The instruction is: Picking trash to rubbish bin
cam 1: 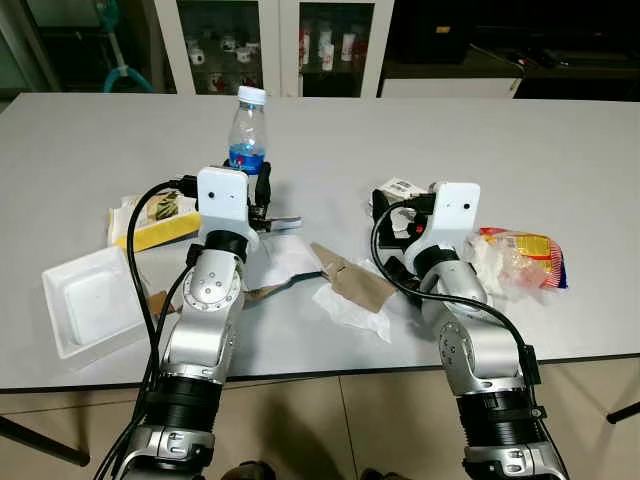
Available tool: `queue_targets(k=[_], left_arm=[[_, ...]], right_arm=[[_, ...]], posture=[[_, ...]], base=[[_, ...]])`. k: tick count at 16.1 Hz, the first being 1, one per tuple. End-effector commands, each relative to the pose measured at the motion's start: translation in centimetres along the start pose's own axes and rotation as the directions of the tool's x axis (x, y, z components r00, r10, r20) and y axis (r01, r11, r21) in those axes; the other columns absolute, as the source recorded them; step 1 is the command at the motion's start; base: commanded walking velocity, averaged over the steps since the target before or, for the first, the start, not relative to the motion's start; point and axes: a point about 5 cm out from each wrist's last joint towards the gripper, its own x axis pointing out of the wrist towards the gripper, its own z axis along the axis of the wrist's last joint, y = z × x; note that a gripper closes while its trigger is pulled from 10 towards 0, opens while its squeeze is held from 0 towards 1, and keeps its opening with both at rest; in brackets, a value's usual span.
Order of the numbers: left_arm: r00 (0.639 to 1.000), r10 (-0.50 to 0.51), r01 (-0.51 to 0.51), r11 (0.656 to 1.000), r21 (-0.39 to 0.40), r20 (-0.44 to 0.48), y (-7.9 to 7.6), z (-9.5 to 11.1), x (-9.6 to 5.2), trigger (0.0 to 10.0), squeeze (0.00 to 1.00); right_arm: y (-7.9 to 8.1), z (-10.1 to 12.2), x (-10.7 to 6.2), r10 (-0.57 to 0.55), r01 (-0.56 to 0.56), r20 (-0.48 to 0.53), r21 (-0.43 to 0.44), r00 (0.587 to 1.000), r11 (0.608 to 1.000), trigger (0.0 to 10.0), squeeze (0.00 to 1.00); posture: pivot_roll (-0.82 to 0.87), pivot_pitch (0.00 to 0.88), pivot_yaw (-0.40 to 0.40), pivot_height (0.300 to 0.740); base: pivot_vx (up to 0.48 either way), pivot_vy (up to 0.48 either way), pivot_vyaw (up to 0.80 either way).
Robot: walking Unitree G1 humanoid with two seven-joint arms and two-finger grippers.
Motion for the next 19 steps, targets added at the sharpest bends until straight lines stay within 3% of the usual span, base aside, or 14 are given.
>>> queue_targets(k=[1,19], left_arm=[[1.000,0.005,-0.005,1.000,0.017,0.012,-0.16,0.59,0.27,10.0,0.00],[1.000,0.029,-0.029,0.999,0.024,-0.006,0.14,0.58,0.21,10.0,0.00]], right_arm=[[0.00,-0.05,-0.04,-0.005,0.005,-0.001,-0.003,1.000,1.000,10.0,0.00],[-0.17,-0.39,-0.35,0.007,-0.007,-0.037,-0.010,0.999,1.000,10.0,0.00]], posture=[[0.00,0.010,-0.003,0.740],[0.00,0.060,-0.027,0.740]], base=[[0.000,-0.469,0.00],[0.000,-0.465,0.00]])
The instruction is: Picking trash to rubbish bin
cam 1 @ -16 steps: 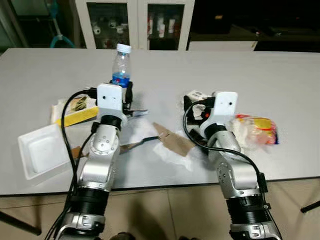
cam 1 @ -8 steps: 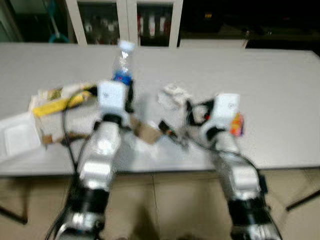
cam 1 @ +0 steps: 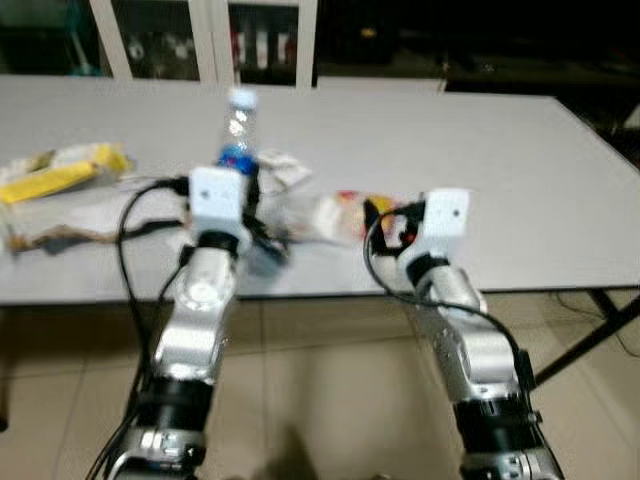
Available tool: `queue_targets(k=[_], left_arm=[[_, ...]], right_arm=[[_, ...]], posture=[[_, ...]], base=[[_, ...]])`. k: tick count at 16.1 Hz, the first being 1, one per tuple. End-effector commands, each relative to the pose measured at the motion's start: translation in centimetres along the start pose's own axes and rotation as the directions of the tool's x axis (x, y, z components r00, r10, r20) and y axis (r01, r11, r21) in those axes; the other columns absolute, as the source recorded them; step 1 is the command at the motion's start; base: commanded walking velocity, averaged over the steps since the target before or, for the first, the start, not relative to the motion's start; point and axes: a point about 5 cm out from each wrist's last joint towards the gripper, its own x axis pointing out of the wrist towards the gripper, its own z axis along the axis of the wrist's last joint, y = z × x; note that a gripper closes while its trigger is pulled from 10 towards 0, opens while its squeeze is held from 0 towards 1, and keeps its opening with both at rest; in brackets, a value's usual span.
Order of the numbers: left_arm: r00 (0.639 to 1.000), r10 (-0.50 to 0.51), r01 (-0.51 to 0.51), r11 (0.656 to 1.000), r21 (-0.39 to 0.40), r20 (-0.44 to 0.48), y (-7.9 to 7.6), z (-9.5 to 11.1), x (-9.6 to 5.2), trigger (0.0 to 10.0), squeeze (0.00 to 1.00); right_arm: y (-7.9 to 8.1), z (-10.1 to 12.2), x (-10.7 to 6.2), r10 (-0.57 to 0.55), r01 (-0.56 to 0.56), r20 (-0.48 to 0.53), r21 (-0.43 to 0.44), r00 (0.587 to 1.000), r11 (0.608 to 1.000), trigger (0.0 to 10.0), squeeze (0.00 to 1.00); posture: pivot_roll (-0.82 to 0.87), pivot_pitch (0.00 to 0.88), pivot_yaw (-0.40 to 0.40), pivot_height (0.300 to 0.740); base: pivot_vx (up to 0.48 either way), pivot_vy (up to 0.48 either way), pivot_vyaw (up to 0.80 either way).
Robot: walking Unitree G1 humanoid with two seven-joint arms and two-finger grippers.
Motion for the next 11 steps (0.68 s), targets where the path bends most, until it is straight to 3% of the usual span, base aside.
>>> queue_targets(k=[1,11], left_arm=[[1.000,-0.014,0.014,1.000,-0.005,0.017,-0.89,0.61,0.21,10.0,0.00],[1.000,-0.019,0.019,0.998,-0.053,0.000,-1.04,0.56,0.44,10.0,0.00]], right_arm=[[-0.88,0.03,-0.18,-0.021,0.021,-0.008,-0.008,1.000,1.000,10.0,0.00],[-0.61,-0.22,-0.10,0.003,-0.004,-0.023,-0.005,1.000,1.000,10.0,0.00]], posture=[[0.00,0.061,-0.029,0.740],[0.00,0.065,-0.031,0.740]], base=[[0.000,-0.285,0.00],[0.000,0.028,0.00]])
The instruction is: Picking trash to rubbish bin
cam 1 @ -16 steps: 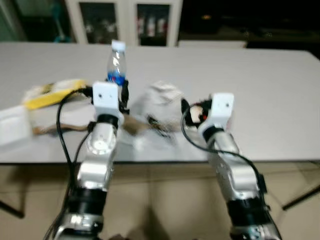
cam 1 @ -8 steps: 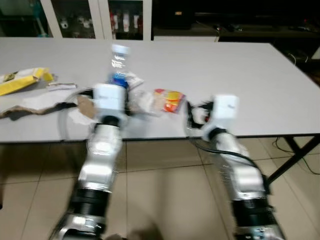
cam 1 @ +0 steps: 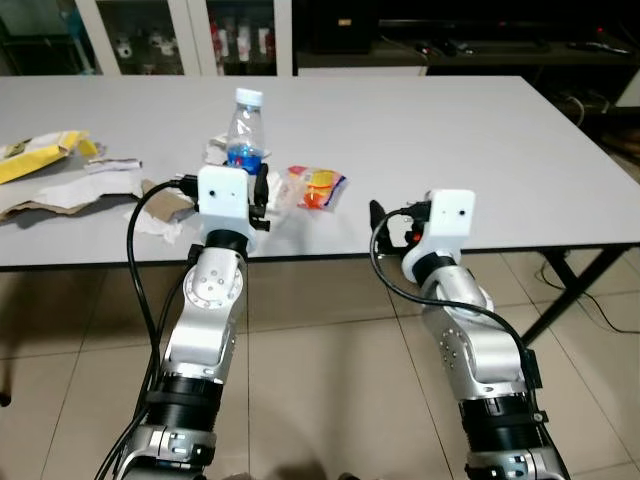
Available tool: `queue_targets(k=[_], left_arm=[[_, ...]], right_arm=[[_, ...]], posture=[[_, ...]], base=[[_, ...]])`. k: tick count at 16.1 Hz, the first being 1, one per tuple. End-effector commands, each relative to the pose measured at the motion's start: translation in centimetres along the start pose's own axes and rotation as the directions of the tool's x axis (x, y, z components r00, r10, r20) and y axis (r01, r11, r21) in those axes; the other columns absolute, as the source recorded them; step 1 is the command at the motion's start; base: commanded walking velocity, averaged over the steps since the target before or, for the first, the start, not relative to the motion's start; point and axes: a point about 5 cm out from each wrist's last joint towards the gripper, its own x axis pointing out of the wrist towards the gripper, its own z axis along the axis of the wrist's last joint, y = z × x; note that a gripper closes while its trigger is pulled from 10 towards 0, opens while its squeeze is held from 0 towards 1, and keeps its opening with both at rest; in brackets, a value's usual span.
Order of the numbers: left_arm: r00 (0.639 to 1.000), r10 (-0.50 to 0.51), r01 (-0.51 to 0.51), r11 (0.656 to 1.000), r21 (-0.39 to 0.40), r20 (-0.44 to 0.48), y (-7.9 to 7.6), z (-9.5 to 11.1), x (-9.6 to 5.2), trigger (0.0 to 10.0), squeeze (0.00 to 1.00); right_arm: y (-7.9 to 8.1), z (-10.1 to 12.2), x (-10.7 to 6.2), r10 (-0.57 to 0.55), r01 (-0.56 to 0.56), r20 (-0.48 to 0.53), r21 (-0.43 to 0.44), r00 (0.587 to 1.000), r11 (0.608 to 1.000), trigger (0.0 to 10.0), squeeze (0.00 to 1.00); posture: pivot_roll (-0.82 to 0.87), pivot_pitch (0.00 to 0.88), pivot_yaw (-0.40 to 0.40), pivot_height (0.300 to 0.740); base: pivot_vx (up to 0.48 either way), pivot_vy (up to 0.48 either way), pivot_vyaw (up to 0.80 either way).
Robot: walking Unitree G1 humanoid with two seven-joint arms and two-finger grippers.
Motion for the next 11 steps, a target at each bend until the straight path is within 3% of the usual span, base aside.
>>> queue_targets(k=[1,4,8,11], left_arm=[[1.000,-0.007,0.007,1.000,-0.009,0.009,-0.15,0.48,0.33,10.0,0.00],[1.000,-0.001,0.001,1.000,-0.004,0.012,-0.03,0.58,0.38,10.0,0.00],[1.000,0.013,-0.013,1.000,0.007,0.006,0.27,0.55,0.45,10.0,0.00],[1.000,0.010,-0.010,1.000,0.026,0.004,0.24,0.52,0.46,10.0,0.00]], right_arm=[[0.04,0.09,0.04,0.007,-0.007,-0.004,0.001,1.000,1.000,10.0,0.00],[0.22,0.04,0.01,0.019,-0.019,-0.005,0.004,1.000,1.000,10.0,0.00],[0.43,-0.08,-0.02,0.035,-0.035,-0.013,-0.002,0.999,0.999,10.0,0.00],[0.52,-0.14,0.01,0.038,-0.038,-0.016,-0.004,0.999,0.999,10.0,0.00]], posture=[[0.00,0.065,-0.031,0.740],[0.00,0.066,-0.030,0.740],[0.00,0.065,-0.029,0.740],[0.00,0.065,-0.028,0.740]], base=[[0.000,0.334,0.00],[0.000,0.472,0.00],[0.279,0.388,0.00],[0.371,0.102,0.00]])
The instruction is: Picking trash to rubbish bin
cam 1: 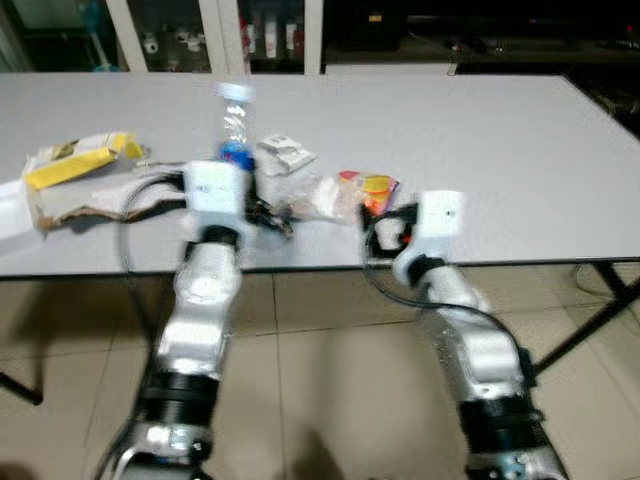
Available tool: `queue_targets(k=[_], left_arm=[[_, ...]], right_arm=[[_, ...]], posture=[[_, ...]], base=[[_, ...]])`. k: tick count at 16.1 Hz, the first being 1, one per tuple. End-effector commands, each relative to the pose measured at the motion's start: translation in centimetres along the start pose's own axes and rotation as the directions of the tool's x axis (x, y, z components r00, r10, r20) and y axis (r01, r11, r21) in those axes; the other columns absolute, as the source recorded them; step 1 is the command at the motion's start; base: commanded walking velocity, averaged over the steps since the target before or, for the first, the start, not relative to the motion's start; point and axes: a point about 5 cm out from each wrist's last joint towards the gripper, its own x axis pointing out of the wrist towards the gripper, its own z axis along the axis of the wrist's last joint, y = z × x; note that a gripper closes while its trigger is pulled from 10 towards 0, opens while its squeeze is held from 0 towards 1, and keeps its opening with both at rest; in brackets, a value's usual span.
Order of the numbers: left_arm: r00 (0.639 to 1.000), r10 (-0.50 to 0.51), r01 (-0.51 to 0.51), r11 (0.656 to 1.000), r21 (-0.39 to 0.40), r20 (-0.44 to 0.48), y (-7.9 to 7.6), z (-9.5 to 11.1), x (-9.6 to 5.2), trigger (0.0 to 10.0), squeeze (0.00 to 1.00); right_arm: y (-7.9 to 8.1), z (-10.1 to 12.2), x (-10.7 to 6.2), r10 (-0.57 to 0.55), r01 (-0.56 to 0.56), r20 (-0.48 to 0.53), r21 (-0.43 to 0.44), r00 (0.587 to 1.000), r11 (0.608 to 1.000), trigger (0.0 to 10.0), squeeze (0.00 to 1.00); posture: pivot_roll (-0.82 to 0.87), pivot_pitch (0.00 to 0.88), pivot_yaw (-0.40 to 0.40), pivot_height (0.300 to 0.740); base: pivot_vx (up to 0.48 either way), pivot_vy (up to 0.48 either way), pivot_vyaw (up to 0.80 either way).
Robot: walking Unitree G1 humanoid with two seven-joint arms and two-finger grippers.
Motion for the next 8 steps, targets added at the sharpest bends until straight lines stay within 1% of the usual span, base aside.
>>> queue_targets(k=[1,4,8], left_arm=[[1.000,0.023,-0.023,0.999,0.023,-0.002,0.65,0.12,0.15,10.0,0.00],[0.999,0.032,-0.031,0.999,0.031,-0.016,0.84,-0.10,0.18,10.0,0.00],[1.000,0.022,-0.021,0.999,0.033,-0.009,0.73,0.02,0.21,10.0,0.00]], right_arm=[[0.46,-0.01,0.05,0.014,-0.014,-0.004,0.008,1.000,1.000,10.0,0.00],[0.51,-0.03,0.07,0.015,-0.015,-0.005,0.008,1.000,1.000,10.0,0.00],[0.52,-0.02,0.09,0.016,-0.016,-0.006,0.009,1.000,1.000,10.0,0.00]], posture=[[0.00,0.065,-0.027,0.740],[0.00,0.065,-0.026,0.740],[0.00,0.065,-0.026,0.740]], base=[[0.375,0.000,0.00],[0.467,0.000,0.00],[0.456,0.000,0.00]])
